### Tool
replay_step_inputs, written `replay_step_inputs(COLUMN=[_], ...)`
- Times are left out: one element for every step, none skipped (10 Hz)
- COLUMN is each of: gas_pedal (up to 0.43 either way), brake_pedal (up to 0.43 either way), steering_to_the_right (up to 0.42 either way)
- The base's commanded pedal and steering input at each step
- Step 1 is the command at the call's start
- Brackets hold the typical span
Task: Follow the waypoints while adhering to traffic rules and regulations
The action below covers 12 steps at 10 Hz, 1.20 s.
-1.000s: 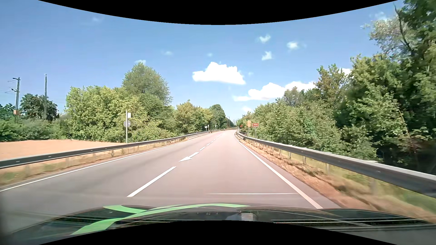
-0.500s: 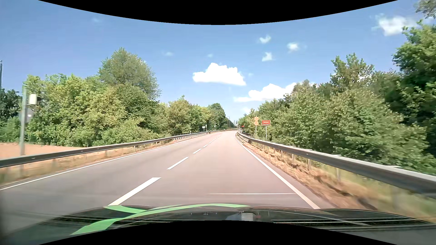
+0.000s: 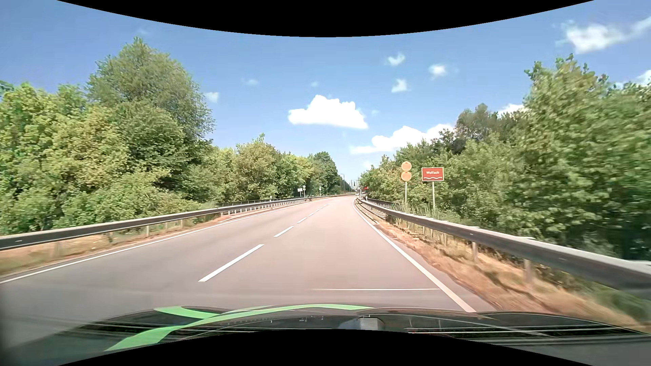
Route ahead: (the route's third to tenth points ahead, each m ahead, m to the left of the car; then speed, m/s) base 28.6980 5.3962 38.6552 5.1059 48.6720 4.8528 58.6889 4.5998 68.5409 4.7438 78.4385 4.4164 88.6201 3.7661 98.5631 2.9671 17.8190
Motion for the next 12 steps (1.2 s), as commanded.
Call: replay_step_inputs(gas_pedal=[0.209,0.197,0.197,0.189,0.177,0.157,0.157,0.157,0.169,0.197,0.197,0.197], brake_pedal=[0.000,0.000,0.000,0.000,0.000,0.000,0.000,0.000,0.000,0.000,0.000,0.000], steering_to_the_right=[-0.006,-0.006,-0.006,-0.006,-0.006,-0.006,-0.005,-0.005,-0.005,-0.004,-0.002,0.002])
